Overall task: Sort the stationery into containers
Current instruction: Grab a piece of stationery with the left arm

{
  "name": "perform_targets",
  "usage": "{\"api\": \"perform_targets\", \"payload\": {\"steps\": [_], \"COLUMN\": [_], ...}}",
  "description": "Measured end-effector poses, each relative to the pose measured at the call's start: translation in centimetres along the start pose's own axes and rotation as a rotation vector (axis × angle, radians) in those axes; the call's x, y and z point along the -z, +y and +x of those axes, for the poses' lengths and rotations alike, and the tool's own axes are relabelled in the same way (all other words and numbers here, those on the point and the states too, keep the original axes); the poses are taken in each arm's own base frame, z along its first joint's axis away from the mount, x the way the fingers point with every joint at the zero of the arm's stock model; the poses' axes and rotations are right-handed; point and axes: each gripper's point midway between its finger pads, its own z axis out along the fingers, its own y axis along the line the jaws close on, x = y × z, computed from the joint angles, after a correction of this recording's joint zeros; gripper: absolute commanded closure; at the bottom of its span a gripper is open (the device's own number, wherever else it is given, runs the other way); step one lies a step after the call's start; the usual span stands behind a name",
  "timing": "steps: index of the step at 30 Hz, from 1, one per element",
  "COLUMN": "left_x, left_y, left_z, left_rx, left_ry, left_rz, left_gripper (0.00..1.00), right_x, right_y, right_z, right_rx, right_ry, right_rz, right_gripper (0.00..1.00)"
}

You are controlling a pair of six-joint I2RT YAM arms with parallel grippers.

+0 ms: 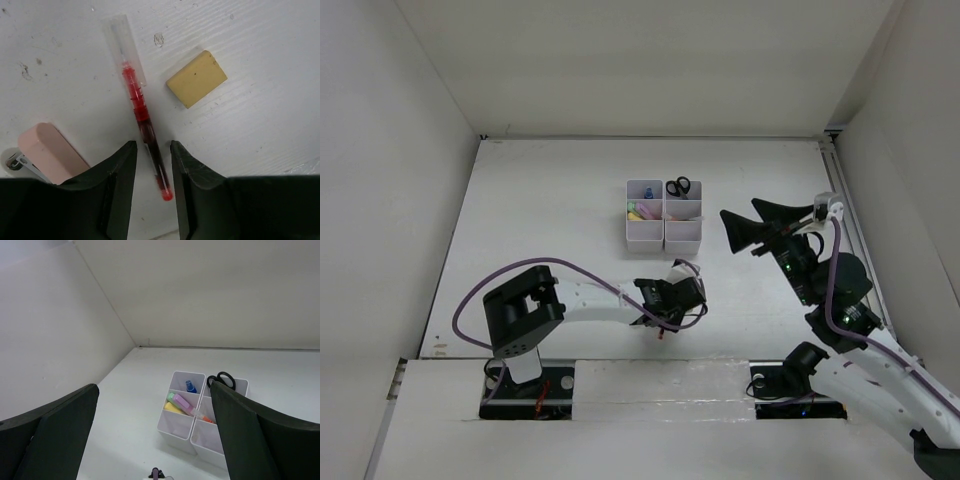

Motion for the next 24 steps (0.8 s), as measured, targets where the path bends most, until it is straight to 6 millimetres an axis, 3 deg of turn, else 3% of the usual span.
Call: {"api": "perform_targets", "payload": {"steps": [7, 19, 21, 24], "left_x": [-0.1, 0.4, 1.1, 2.9], "left_y": [-0.2, 0.3, 0.9, 1.1], "left_z": [0.0, 0.4, 0.4, -1.3], "left_rx": [0.022, 0.052, 0.054, 0.079], "left_ry": [0.000, -0.019, -0.029, -0.106], "left_rz": [0.003, 0.017, 0.012, 0.028], "left_gripper": [1.00, 1.00, 1.00, 1.00], "right_x": [0.2, 0.2, 0.0, -0.7], "right_y": [0.1, -0.9, -1.3, -1.8], "right_z": [-0.3, -0.5, -0.1, 1.6], "right_rx": [-0.002, -0.055, -0.072, -0.086], "right_ry": [-0.008, -0.023, -0.014, 0.034], "right_rz": [-0.003, 0.060, 0.086, 0.110], "right_gripper": [0.02, 0.02, 0.02, 0.02]}}
